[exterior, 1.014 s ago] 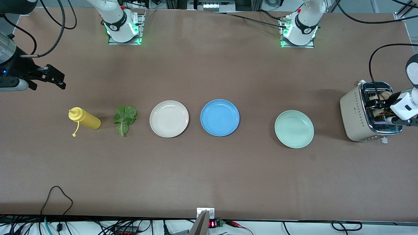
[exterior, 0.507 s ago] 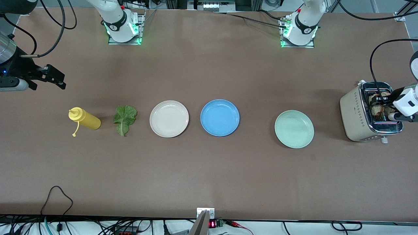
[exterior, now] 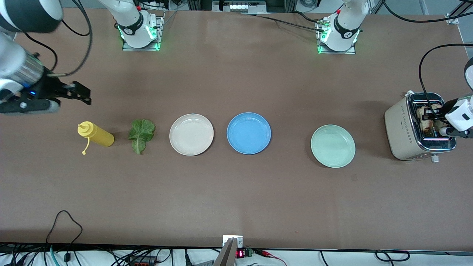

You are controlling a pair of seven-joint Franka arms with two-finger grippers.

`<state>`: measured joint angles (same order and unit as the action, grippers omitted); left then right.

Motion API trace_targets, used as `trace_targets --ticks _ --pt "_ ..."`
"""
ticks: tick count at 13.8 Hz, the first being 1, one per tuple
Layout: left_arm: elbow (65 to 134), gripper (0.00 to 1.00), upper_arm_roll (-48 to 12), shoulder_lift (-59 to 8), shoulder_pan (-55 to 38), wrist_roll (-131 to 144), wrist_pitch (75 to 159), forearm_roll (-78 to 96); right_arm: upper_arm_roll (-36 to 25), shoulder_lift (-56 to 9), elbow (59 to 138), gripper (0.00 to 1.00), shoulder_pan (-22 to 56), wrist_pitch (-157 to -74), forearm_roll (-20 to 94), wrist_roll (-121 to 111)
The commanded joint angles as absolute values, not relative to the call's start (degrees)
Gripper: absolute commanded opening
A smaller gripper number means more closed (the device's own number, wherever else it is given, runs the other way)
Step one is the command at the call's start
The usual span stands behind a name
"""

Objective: Make sandwich in blue plate with both arms
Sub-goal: 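Lift the bread with the left gripper while the right gripper reaches the lettuce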

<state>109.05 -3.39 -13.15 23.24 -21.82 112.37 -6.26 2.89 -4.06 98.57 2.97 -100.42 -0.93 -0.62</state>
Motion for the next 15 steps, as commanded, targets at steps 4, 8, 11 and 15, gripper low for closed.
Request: trace_targets --ticks 4,8,11,15 --pt "98.73 0.01 -5.27 -9.58 23.55 -24.7 100.58 -6.24 2.9 -14.49 99.13 1.0 7.38 -106.07 -0.7 -0.17" --pt "90.54 0.01 -8.96 -9.58 23.38 -24.26 92.56 -7.03 2.81 -18.97 103.87 1.0 6.51 -115.81 -0.7 -0.79" --pt "90.35 0.01 -13.87 -9.67 23.38 -23.91 92.46 -6.42 2.73 -23.8 105.91 1.0 5.54 -122.15 -0.7 -1.05" --pt "90.88 0.01 -22.13 -11.51 23.29 -21.19 88.7 -2.83 2.81 -29.34 107.57 1.0 4.92 -129.1 -0.7 -1.05"
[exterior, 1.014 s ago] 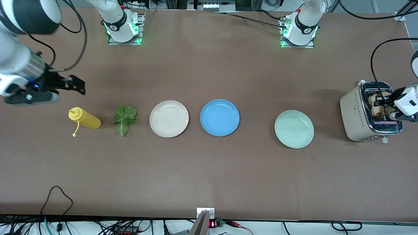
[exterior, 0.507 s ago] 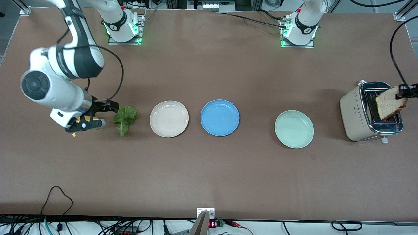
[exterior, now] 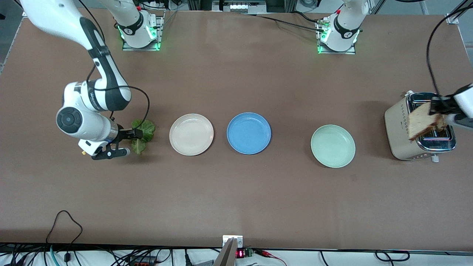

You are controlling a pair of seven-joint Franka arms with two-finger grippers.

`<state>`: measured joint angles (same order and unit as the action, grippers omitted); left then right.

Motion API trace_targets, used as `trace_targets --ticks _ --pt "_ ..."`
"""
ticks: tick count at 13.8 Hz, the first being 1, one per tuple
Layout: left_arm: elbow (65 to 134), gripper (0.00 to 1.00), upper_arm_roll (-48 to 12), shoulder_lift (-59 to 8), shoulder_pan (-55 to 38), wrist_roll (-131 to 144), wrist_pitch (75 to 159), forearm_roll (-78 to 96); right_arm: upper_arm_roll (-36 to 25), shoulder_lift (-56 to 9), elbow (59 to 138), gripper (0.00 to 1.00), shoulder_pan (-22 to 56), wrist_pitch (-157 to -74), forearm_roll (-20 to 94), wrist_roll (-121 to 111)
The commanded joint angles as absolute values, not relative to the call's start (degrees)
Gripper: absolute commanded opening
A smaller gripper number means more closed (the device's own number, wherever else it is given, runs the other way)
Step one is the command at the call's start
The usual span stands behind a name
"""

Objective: Make sandwich in blue plate with both arms
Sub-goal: 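Lift the bread with the left gripper while the right gripper reaches the lettuce, then carry the bread to the blue plate while the right gripper grasps lettuce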

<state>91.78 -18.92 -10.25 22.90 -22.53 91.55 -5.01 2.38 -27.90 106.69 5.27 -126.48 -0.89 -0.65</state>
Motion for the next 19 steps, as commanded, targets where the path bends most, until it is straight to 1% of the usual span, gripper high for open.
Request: trace_targets --ticks 1,2,4,5,6,7,8,9,10,11,14,17,19 --pt "90.88 0.01 -23.89 -12.04 23.03 -20.31 86.68 -0.9 2.81 -30.57 107.67 1.0 5.01 -130.5 -0.7 -1.05" --pt "90.79 0.01 -26.17 -13.09 22.33 -20.04 85.27 0.77 2.81 -31.8 107.67 1.0 5.01 -132.0 -0.79 -1.05" --pt "90.62 0.01 -28.55 -15.28 20.93 -19.69 85.17 7.43 2.81 -32.95 107.67 1.0 5.1 -133.41 -0.79 -1.05" --pt "90.7 0.01 -28.74 -16.51 19.44 -18.99 85.25 12.34 2.81 -33.05 107.67 0.96 5.1 -133.68 -1.14 -1.14" --pt "90.7 0.01 -28.74 -18.52 18.21 -18.11 85.69 17.0 2.81 -33.05 107.58 0.77 5.1 -133.68 -1.49 -1.23" --pt "90.96 0.01 -28.74 -20.98 17.32 -17.41 87.78 22.01 2.73 -33.05 107.58 0.56 5.18 -133.68 -1.58 -1.49" --pt "91.31 0.01 -28.74 -22.83 16.44 -17.4 90.93 26.41 2.72 -33.05 107.58 0.38 5.27 -133.59 -1.58 -1.49" --pt "91.41 0.01 -28.74 -25.11 15.22 -17.4 93.4 30.63 2.72 -33.05 107.58 0.25 5.27 -133.59 -1.67 -1.49" --pt "91.75 0.01 -28.74 -26.7 14.07 -17.4 96.04 34.94 2.72 -33.05 107.49 0.17 5.27 -133.51 -1.67 -1.58" --pt "93.06 0.0 -28.74 -27.5 13.19 -17.75 98.85 38.9 2.72 -32.96 107.49 0.14 5.27 -133.33 -1.67 -1.58" --pt "98.33 0.0 -28.74 -27.95 9.68 -23.96 108.25 48.4 2.64 -32.96 107.49 0.0 5.19 -133.24 -1.67 -1.67" --pt "104.31 0.0 -28.74 -31.01 8.35 -38.44 115.99 56.67 2.72 -32.78 107.32 0.0 5.27 -133.15 -1.67 -1.67" --pt "104.41 0.0 -28.74 -34.18 8.44 -43.49 117.33 58.44 2.64 -32.35 106.97 0.0 5.27 -133.07 -1.67 -2.1"
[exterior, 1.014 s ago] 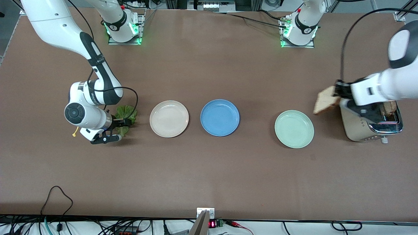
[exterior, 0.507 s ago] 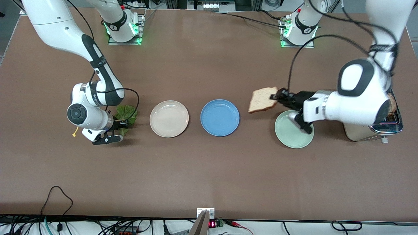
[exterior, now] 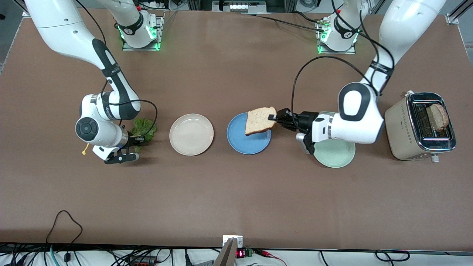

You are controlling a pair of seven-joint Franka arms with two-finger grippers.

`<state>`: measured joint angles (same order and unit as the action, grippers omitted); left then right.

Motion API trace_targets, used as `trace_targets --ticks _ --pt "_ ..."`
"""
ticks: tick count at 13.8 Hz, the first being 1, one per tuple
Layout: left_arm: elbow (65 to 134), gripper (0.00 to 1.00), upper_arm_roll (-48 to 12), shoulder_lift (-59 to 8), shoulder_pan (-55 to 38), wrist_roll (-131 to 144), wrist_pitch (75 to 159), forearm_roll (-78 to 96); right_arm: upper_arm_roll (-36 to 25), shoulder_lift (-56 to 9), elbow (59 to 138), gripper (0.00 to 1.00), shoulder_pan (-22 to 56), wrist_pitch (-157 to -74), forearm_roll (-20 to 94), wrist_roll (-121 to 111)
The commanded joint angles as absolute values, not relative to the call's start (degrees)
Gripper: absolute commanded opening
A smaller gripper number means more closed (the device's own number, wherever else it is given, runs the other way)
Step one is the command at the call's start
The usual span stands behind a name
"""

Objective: Make sandwich in blue plate with both arms
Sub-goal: 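Carry the bread to the blue plate while the right gripper grasps lettuce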

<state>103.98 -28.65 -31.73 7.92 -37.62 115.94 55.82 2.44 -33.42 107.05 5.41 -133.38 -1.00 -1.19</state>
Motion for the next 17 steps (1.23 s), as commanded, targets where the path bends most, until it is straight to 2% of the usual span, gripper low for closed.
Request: trace_targets --ticks 1,8,12,13,14,15,16,17 --pt "104.41 0.0 -28.74 -35.67 8.35 -45.07 118.55 59.58 2.72 -31.65 106.7 0.0 5.27 -133.07 -1.67 -2.63" --pt "103.8 0.0 -28.74 -42.01 4.05 -50.27 127.35 65.65 2.81 -23.57 106.44 0.0 5.36 -128.69 -1.58 -2.99" --pt "103.54 0.0 -28.65 -43.77 2.46 -50.54 130.78 66.01 2.9 -19.78 100.66 0.0 5.54 -119.29 -1.5 -3.08" --pt "103.54 0.04 -28.65 -43.86 1.94 -50.45 130.78 66.09 2.99 -19.34 98.72 0.0 5.71 -116.92 -1.41 -2.99" --pt "103.54 0.17 -28.65 -43.86 1.85 -49.84 130.87 66.01 3.08 -18.9 97.14 0.0 5.71 -114.28 -1.23 -2.9" --pt "103.45 0.52 -28.39 -43.86 1.67 -50.36 130.87 65.22 3.08 -18.55 96.08 0.0 5.8 -112.34 -1.14 -2.73" --pt "103.19 1.0 -28.04 -43.51 1.67 -50.45 130.7 64.87 3.08 -18.2 95.46 0.0 6.76 -111.37 -1.14 -2.81" --pt "103.18 1.0 -27.95 -43.33 1.93 -50.36 130.69 63.47 3.08 -17.67 95.28 0.0 7.72 -111.1 -1.14 -3.07"
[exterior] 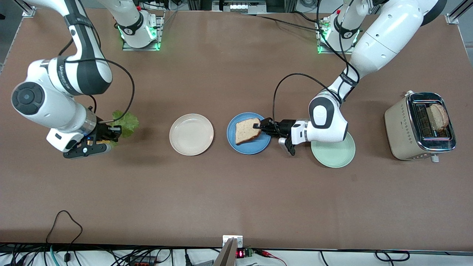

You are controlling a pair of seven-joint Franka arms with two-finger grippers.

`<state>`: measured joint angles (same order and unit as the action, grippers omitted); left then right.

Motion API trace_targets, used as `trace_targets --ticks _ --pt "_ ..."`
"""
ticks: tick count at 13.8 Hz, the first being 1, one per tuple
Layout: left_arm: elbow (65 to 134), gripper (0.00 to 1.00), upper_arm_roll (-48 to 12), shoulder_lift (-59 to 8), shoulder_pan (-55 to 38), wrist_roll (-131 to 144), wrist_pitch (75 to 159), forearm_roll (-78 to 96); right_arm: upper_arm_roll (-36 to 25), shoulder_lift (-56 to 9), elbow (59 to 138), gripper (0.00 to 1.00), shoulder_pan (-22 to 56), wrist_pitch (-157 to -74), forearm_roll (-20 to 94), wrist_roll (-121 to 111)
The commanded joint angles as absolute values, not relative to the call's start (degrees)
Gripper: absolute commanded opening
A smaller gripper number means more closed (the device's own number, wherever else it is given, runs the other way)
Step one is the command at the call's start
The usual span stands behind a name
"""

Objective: Make sandwich in blue plate with both arms
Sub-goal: 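Lay the bread on the blue plate and open the left gripper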

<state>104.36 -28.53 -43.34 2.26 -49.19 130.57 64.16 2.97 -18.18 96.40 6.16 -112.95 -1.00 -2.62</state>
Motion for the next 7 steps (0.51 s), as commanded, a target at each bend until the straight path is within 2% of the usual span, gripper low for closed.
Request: trace_targets --ticks 1,7 --pt "103.27 1.0 -27.78 -42.98 2.11 -50.27 130.69 61.02 3.08 -17.41 95.19 0.0 8.34 -111.09 -1.23 -4.12" --pt "104.15 1.0 -24.62 -37.89 3.08 -49.48 127.72 48.26 3.08 -16.96 92.64 0.0 14.49 -108.9 -1.05 -24.32"
